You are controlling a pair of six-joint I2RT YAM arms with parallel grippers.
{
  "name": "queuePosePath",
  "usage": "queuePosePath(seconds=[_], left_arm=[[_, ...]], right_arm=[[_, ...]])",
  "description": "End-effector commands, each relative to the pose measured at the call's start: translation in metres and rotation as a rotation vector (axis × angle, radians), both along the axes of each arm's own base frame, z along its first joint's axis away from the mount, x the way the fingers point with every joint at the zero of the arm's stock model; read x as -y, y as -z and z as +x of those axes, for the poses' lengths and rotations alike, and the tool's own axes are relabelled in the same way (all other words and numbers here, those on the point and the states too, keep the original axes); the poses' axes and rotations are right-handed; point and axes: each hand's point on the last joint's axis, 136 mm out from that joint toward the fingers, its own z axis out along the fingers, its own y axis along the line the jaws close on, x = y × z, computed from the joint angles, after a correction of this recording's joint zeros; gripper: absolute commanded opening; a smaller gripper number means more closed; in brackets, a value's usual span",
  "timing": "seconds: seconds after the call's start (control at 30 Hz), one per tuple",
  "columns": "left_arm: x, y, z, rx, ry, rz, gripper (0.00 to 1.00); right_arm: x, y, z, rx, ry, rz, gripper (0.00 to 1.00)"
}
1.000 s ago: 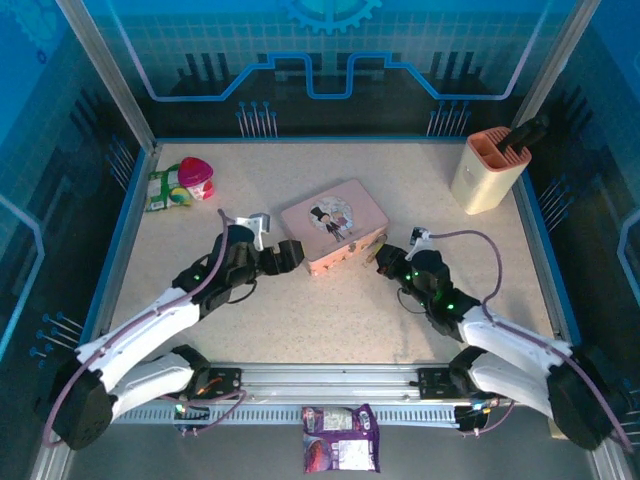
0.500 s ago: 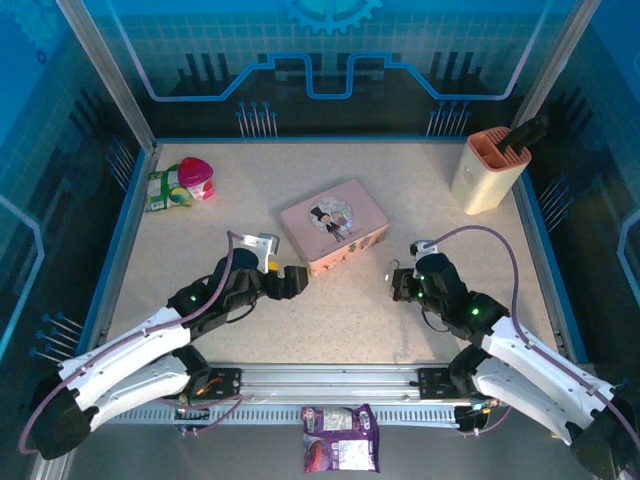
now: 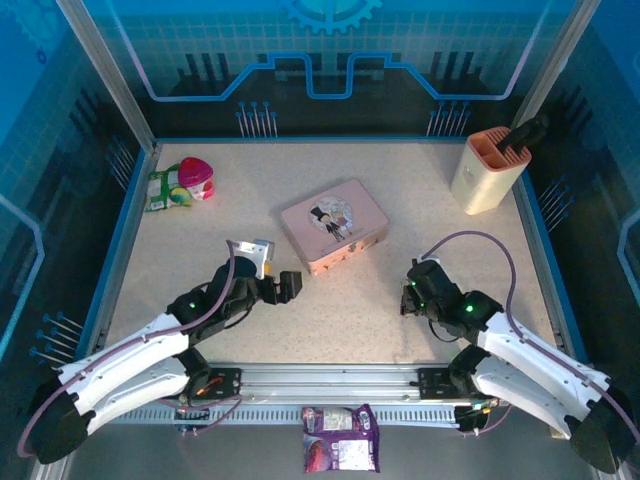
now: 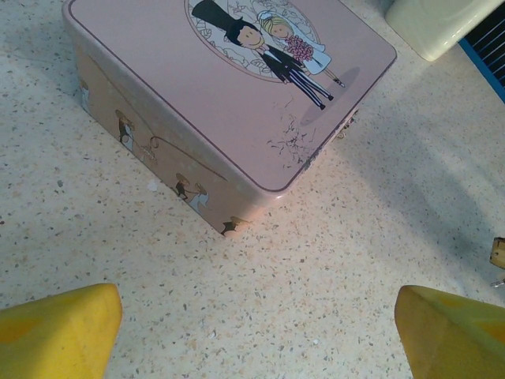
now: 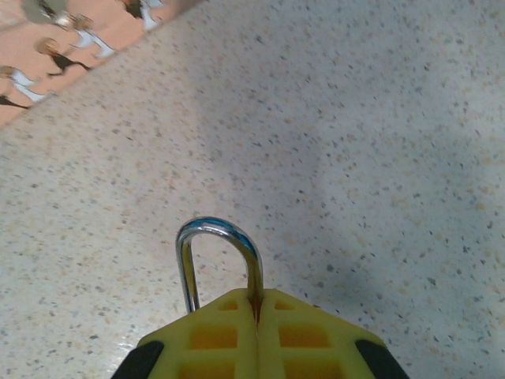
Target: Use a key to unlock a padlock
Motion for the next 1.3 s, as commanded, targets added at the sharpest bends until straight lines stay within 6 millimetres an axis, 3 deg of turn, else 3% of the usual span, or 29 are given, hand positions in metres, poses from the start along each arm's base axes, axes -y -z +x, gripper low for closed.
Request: queuePosePath(seconds=[0.0, 0.7, 1.03, 1.27], left_arm=[[-0.007, 0.007, -0.003, -0.002, -0.018, 0.024, 0.90], [-0.039, 0.016, 0.003, -0.006, -0.190, 0.076, 0.92], [-0.045, 0.015, 0.003, 0.001, -0.214, 0.089, 0.92], [-0.050, 0.009, 0.007, 0.024, -0.246, 0.092, 0.93]], right_arm=[[0.002, -0.001, 0.000, -0.037, 0.026, -0.012, 0.00], [-0.024, 0.045, 0.011, -0.203, -0.034, -0.057, 0.03], [-0.024, 0.041, 0.013, -0.187, -0.054, -0.055, 0.23], [-0.022, 0.019, 0.014, -0.130, -0.070, -0.034, 0.33]])
